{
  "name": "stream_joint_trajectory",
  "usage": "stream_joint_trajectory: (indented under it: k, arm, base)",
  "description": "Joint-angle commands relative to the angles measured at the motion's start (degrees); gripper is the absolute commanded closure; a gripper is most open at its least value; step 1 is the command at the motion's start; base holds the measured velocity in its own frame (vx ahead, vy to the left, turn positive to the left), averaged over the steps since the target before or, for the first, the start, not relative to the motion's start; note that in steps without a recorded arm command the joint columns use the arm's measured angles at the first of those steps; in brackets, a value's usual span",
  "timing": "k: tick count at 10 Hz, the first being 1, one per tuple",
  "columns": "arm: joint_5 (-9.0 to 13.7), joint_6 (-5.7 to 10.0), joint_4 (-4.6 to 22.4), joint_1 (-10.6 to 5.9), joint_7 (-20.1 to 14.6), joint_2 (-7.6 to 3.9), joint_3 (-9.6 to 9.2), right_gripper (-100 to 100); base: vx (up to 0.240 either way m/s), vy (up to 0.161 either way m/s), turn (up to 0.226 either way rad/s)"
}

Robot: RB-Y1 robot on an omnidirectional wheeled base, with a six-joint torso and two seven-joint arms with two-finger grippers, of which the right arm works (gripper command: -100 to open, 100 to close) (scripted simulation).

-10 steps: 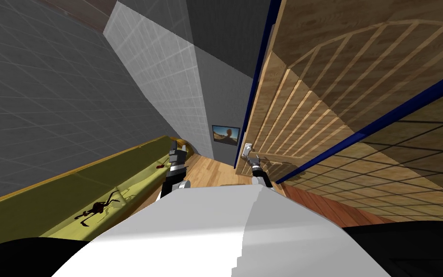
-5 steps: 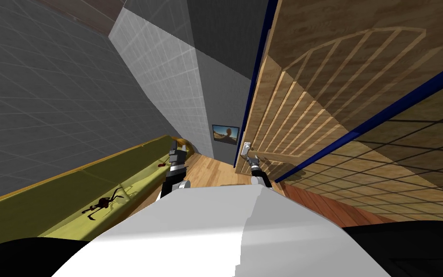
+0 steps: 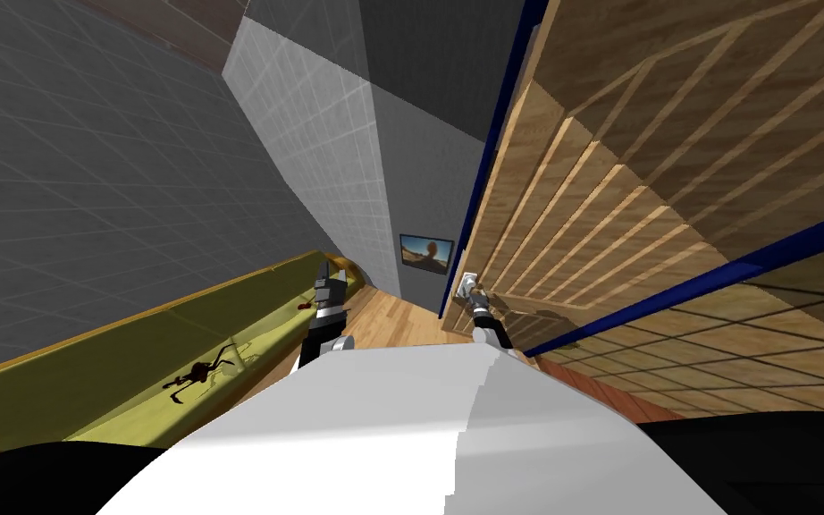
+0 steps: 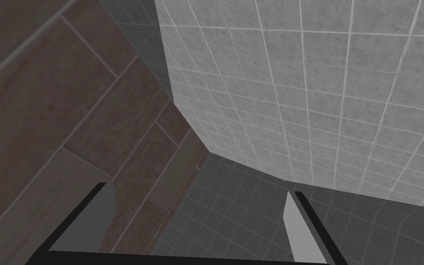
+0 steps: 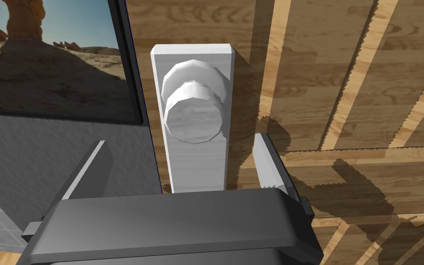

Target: Pull the door open

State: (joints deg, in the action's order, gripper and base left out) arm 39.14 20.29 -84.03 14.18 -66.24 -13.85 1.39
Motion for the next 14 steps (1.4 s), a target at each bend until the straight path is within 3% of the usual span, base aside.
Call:
stream_joint_trajectory:
  k: [1,2,3,4,9,10,14]
  arm:
    - [0.6,0.58,1.2,-0.21,-1.2,-1.41,1.09,-100]
    - [1.1,0.86,1.9,-0.39,-1.9,-2.23,1.87,-100]
    - [0.8,0.40,0.9,-0.16,-1.1,-1.27,1.56,-100]
    - [0.8,0.40,0.9,-0.16,-1.1,-1.27,1.56,100]
    - [0.8,0.40,0.9,-0.16,-1.1,-1.27,1.56,100]
    - [0.8,0.67,0.9,0.48,-2.1,-2.41,0.85,100]
    - [1.0,1.52,0.5,1.46,-4.3,-4.62,-0.68,100]
  base:
    - [0.194,-0.026,0.145]
    - [0.218,-0.036,0.136]
    - [0.105,-0.024,0.028]
    - [-0.014,0.001,-0.033]
    - [-0.021,0.002,-0.001]
    - [-0.088,-0.018,0.158]
    - [-0.206,-0.039,0.134]
